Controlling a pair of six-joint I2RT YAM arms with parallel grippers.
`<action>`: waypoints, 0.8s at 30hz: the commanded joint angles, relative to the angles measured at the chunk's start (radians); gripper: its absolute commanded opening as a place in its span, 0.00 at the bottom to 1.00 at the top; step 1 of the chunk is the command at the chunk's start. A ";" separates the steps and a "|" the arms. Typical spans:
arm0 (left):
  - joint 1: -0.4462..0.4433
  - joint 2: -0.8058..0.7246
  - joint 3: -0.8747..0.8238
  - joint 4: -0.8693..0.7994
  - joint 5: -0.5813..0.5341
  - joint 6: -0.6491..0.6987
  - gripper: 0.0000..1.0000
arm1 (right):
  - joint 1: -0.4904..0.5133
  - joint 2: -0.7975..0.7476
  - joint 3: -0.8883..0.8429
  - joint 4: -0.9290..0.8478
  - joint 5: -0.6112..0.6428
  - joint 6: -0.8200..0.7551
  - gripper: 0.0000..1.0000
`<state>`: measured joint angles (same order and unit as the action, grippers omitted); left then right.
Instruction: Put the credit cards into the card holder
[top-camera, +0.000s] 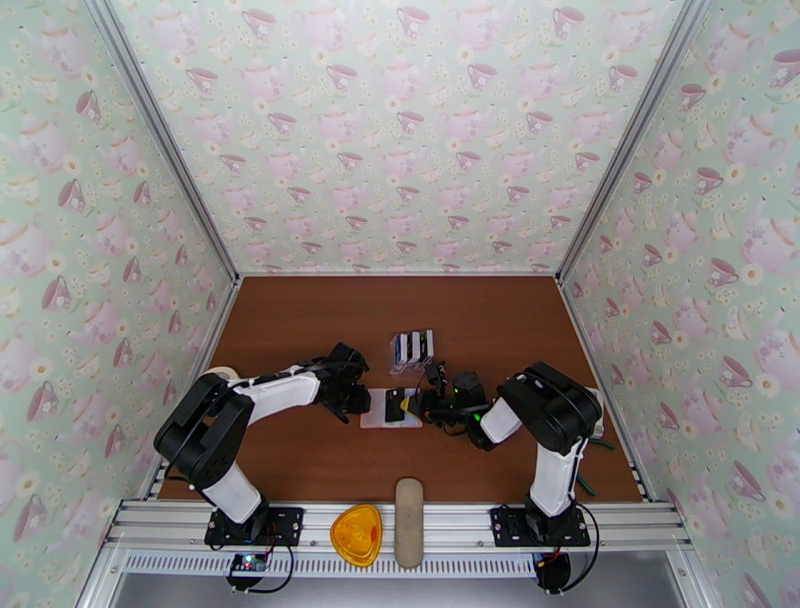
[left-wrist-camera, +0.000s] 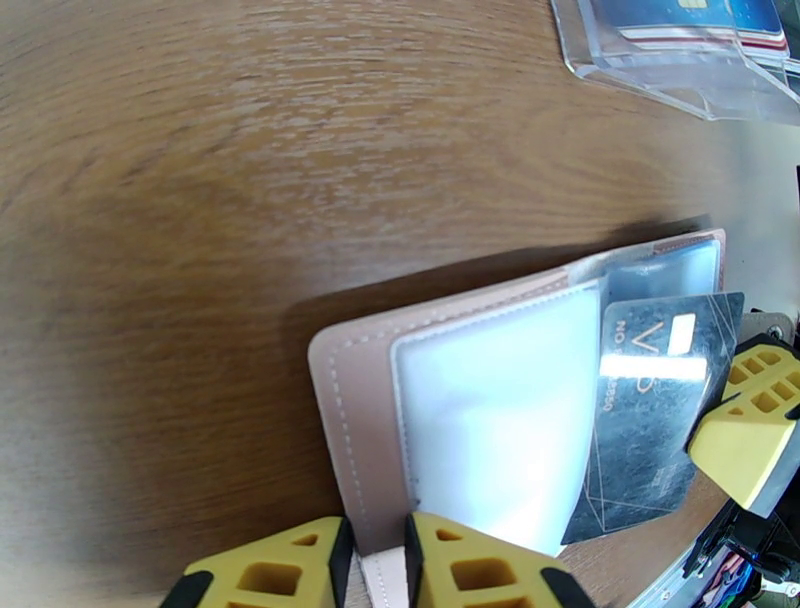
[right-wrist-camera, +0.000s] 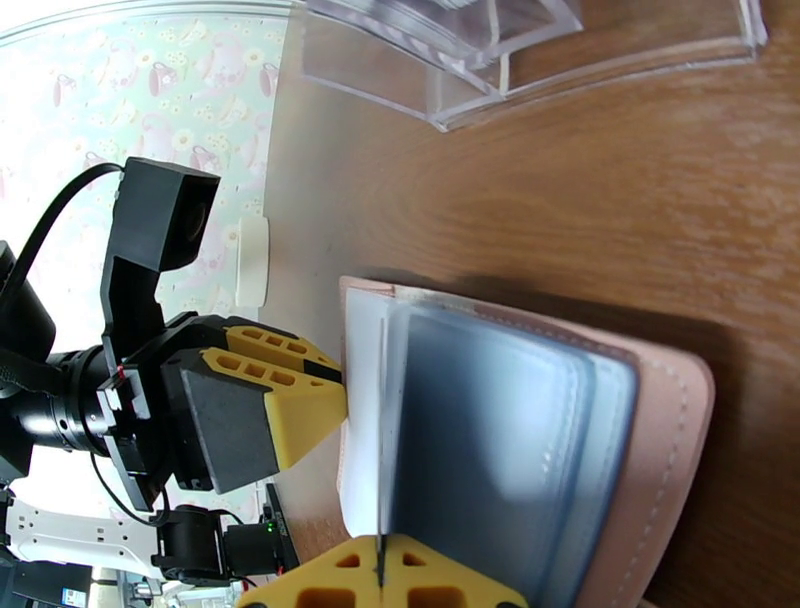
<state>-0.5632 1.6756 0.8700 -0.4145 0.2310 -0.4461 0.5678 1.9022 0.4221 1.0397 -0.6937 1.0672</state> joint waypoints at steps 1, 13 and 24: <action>0.004 0.063 -0.050 -0.001 -0.029 -0.013 0.25 | -0.002 0.020 0.017 0.031 -0.029 0.019 0.00; 0.005 0.065 -0.057 0.000 -0.034 -0.016 0.23 | -0.001 0.035 0.021 0.046 -0.037 0.022 0.00; 0.005 0.062 -0.068 0.006 -0.034 -0.023 0.23 | 0.001 0.035 0.027 0.034 -0.052 0.031 0.00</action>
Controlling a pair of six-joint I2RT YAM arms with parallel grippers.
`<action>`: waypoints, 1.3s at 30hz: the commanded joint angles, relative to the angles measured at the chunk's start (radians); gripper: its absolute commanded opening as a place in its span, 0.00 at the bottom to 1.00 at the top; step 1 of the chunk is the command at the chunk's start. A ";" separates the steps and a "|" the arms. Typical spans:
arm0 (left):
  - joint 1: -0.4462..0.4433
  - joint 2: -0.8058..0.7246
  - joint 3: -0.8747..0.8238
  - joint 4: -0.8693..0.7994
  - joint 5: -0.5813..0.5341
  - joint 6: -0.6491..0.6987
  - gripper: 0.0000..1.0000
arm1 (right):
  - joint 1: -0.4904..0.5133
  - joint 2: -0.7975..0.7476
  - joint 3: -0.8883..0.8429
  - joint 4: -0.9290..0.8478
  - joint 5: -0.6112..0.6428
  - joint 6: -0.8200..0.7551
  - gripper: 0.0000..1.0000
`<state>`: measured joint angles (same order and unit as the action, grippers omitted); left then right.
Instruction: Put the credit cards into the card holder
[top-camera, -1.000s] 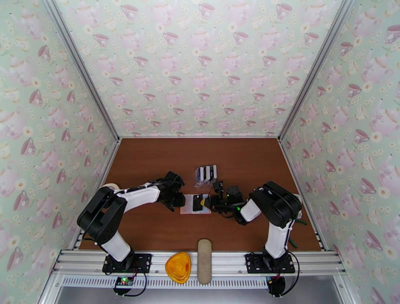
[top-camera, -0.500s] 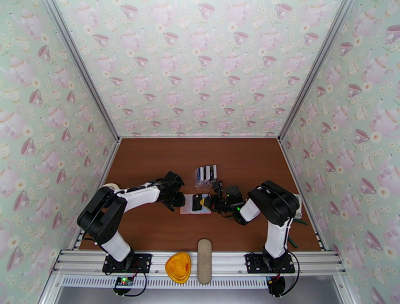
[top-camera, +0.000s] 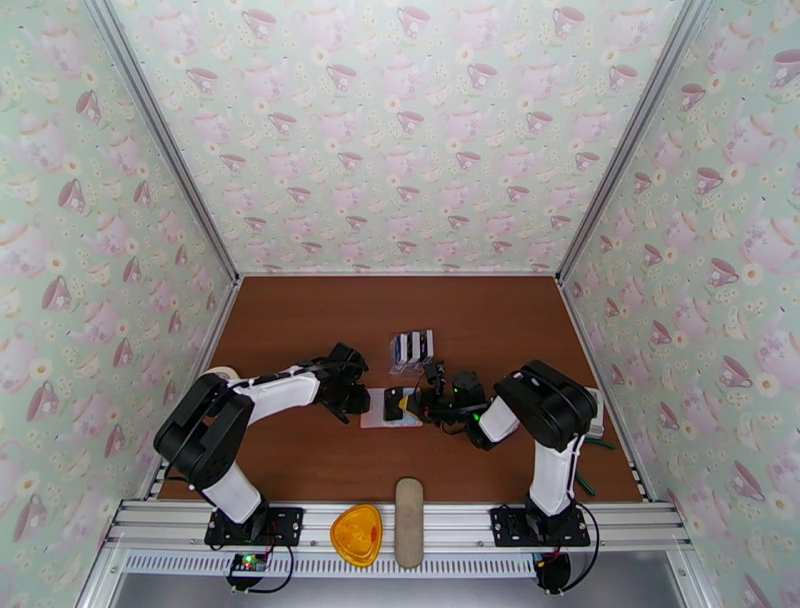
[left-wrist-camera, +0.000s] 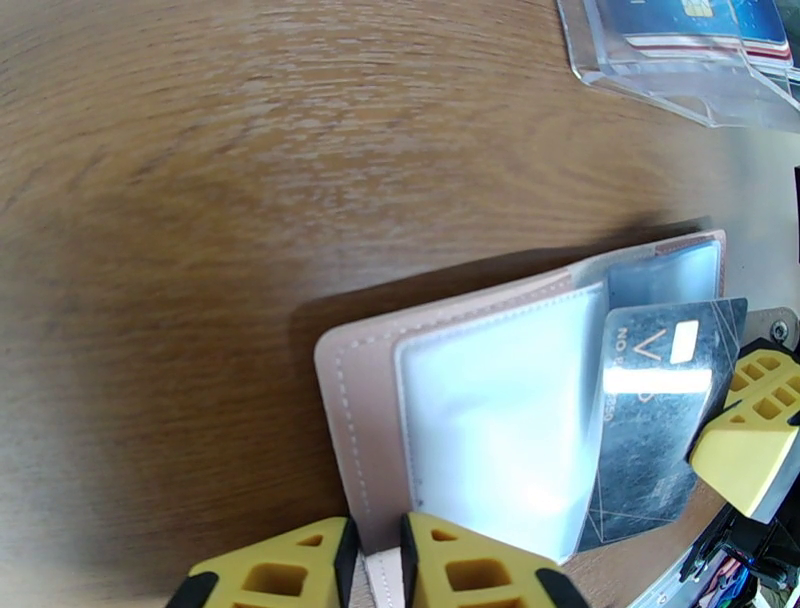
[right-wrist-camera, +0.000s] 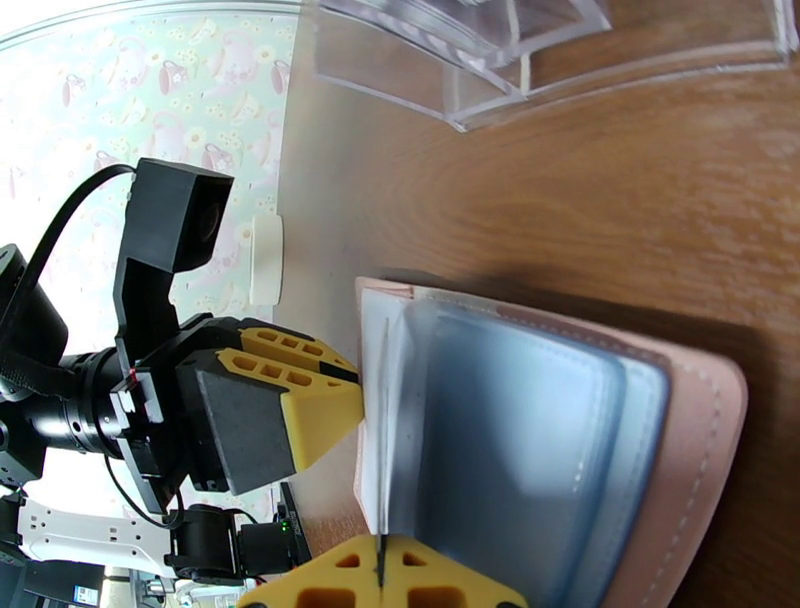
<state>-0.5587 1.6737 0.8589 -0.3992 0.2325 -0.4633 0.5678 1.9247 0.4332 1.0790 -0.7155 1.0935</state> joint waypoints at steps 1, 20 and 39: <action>0.001 0.064 -0.058 -0.008 -0.034 -0.008 0.23 | 0.001 0.014 0.017 -0.009 -0.031 0.004 0.00; 0.002 0.055 -0.067 -0.002 -0.035 -0.016 0.23 | 0.012 -0.031 -0.011 -0.083 0.077 0.058 0.00; 0.001 0.061 -0.069 0.008 -0.033 -0.019 0.22 | 0.030 0.037 0.031 -0.023 -0.004 0.080 0.00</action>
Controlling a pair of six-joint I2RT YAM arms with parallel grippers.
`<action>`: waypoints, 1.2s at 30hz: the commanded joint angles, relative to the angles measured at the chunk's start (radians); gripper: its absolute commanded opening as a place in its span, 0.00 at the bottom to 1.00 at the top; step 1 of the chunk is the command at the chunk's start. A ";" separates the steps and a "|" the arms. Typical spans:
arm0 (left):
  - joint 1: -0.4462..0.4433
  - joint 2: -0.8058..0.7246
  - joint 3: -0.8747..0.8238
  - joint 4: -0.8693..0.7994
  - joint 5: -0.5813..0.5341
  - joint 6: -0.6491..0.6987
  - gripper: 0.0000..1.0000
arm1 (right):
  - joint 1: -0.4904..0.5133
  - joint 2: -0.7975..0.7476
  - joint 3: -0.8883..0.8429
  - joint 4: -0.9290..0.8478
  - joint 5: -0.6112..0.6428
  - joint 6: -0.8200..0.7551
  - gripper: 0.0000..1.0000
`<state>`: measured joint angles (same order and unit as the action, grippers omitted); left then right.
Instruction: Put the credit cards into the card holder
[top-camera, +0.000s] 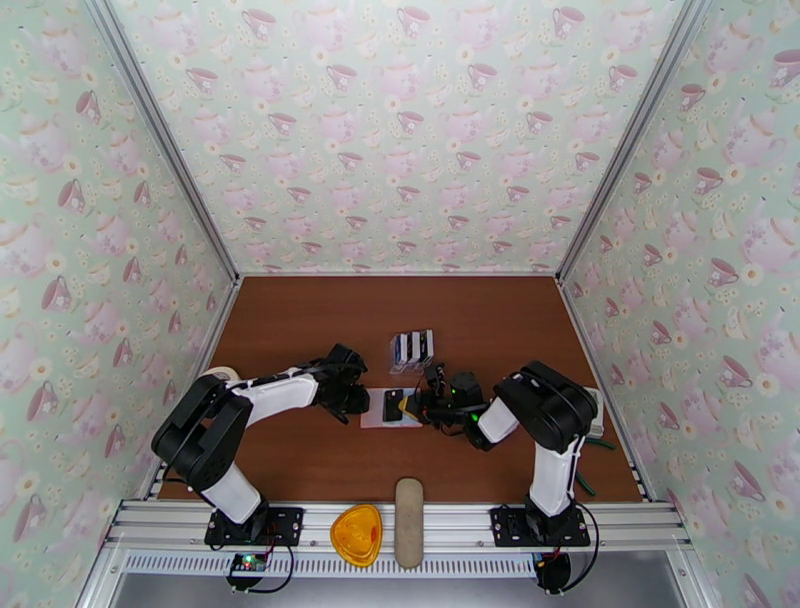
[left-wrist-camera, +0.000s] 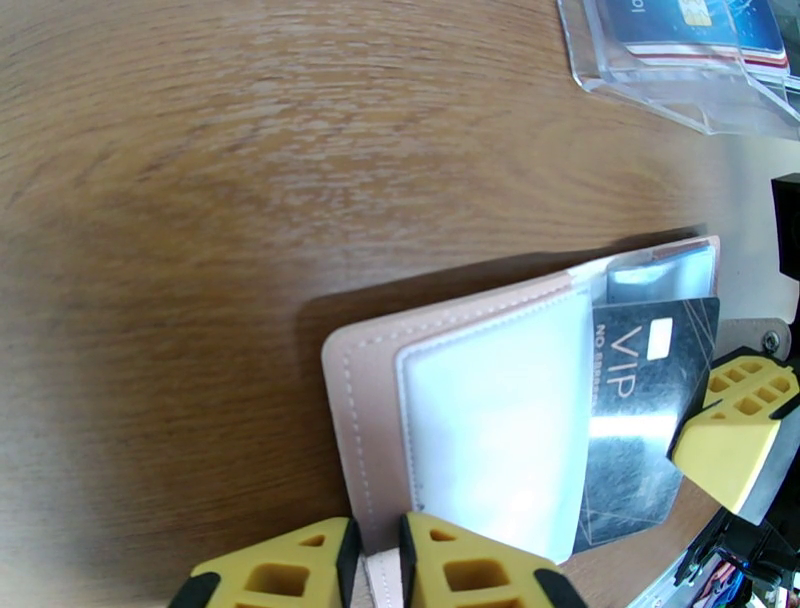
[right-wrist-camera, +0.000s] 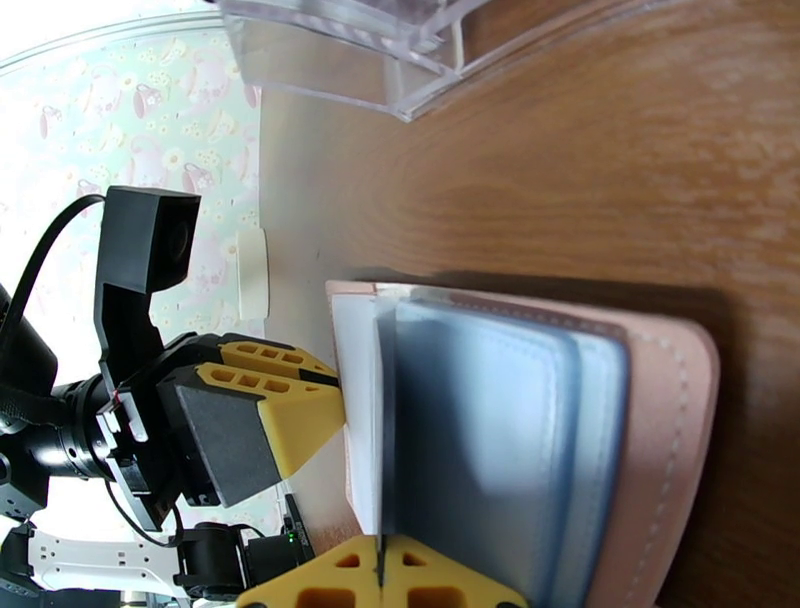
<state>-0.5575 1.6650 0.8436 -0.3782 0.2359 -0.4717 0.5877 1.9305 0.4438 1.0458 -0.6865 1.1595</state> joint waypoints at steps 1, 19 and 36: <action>0.000 0.070 -0.051 -0.015 -0.034 -0.011 0.22 | 0.011 0.034 0.023 0.015 -0.036 0.016 0.00; 0.002 0.055 -0.055 -0.021 -0.042 -0.012 0.22 | 0.024 -0.061 0.065 -0.228 -0.002 -0.089 0.19; 0.004 0.049 -0.045 -0.012 -0.028 -0.010 0.22 | 0.066 -0.335 0.262 -1.036 0.270 -0.381 0.57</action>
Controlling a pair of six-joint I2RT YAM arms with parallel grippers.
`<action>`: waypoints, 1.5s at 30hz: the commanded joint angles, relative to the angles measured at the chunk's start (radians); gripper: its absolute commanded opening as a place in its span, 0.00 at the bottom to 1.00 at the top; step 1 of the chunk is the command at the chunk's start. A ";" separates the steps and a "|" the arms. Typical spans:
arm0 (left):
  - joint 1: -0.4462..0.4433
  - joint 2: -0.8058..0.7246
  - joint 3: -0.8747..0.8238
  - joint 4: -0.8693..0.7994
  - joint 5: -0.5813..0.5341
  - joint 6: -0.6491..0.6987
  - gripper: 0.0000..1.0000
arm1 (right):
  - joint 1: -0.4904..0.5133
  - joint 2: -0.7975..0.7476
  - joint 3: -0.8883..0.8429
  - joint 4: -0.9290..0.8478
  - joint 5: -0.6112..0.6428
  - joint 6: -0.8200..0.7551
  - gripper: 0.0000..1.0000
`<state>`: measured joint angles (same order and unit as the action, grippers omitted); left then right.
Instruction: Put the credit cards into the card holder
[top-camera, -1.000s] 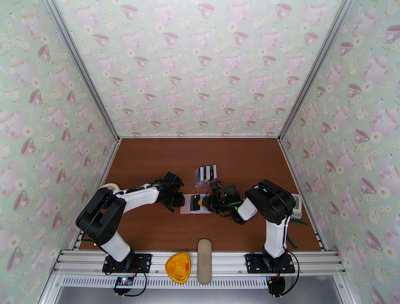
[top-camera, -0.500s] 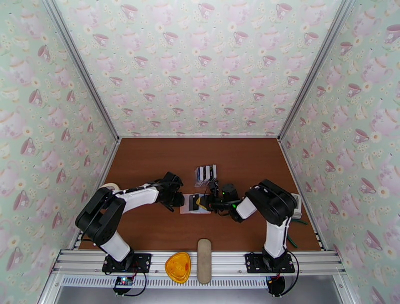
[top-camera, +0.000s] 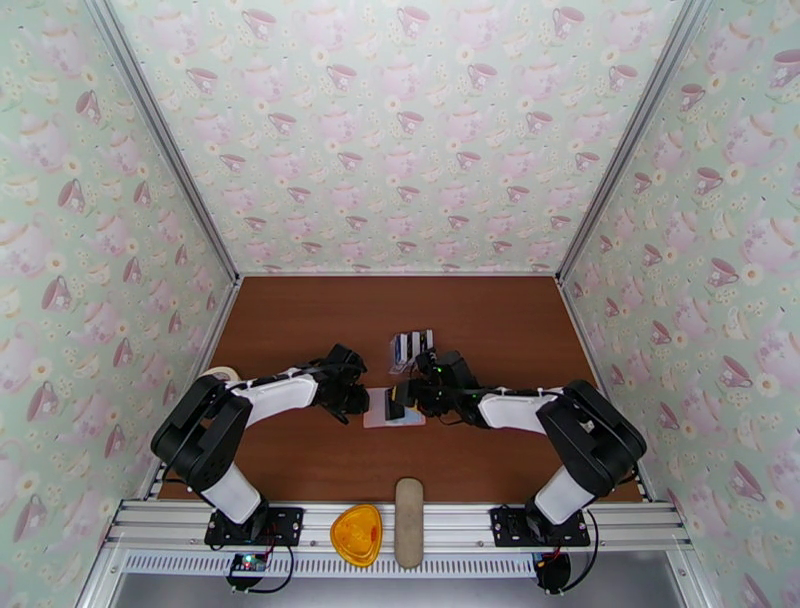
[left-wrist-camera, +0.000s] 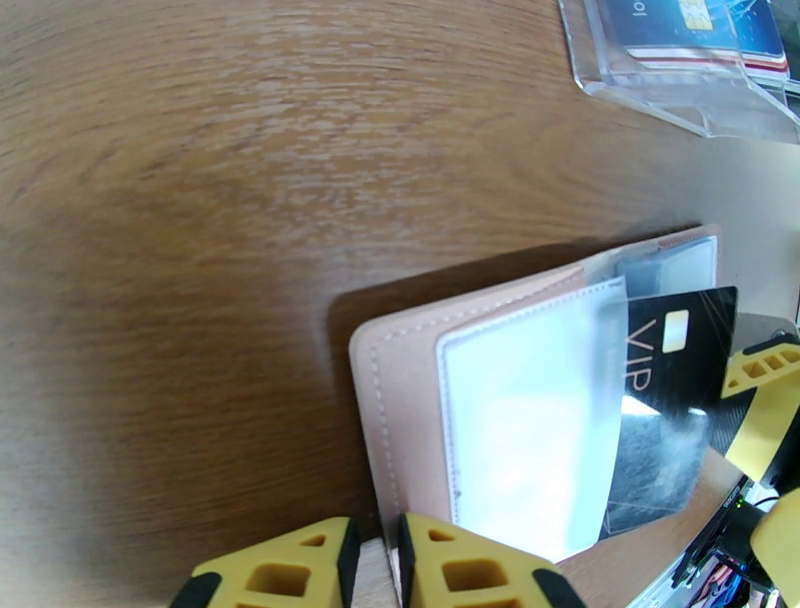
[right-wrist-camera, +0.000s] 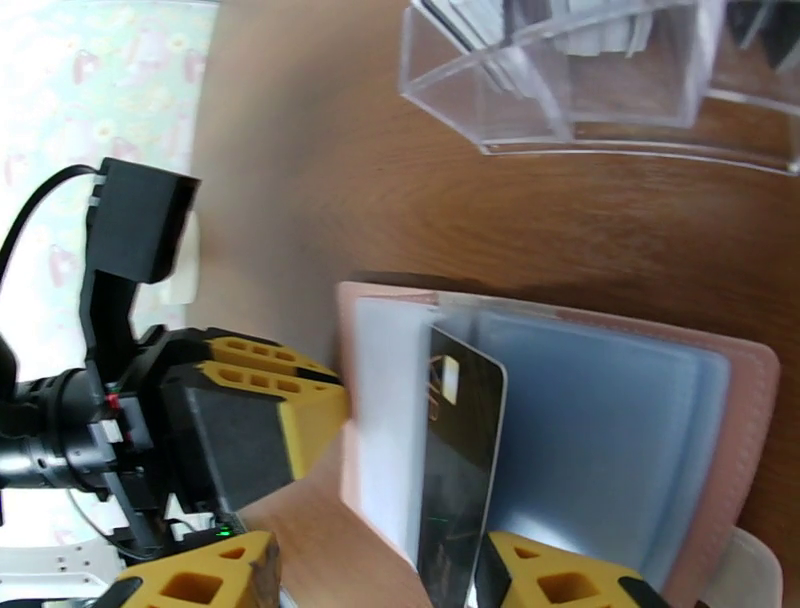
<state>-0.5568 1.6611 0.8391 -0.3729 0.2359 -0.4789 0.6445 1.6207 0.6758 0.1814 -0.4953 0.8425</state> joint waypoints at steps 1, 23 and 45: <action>0.003 0.053 -0.041 -0.017 -0.026 -0.003 0.22 | 0.010 -0.028 0.036 -0.184 0.084 -0.067 0.57; 0.003 0.060 -0.039 -0.009 -0.018 0.008 0.16 | 0.102 -0.057 0.334 -0.707 0.470 -0.103 0.48; 0.001 0.072 -0.070 0.048 0.015 -0.029 0.16 | 0.227 0.178 0.515 -0.799 0.575 -0.120 0.50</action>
<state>-0.5514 1.6634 0.8200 -0.3199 0.2573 -0.4969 0.8650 1.7748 1.1587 -0.5983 0.0677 0.7284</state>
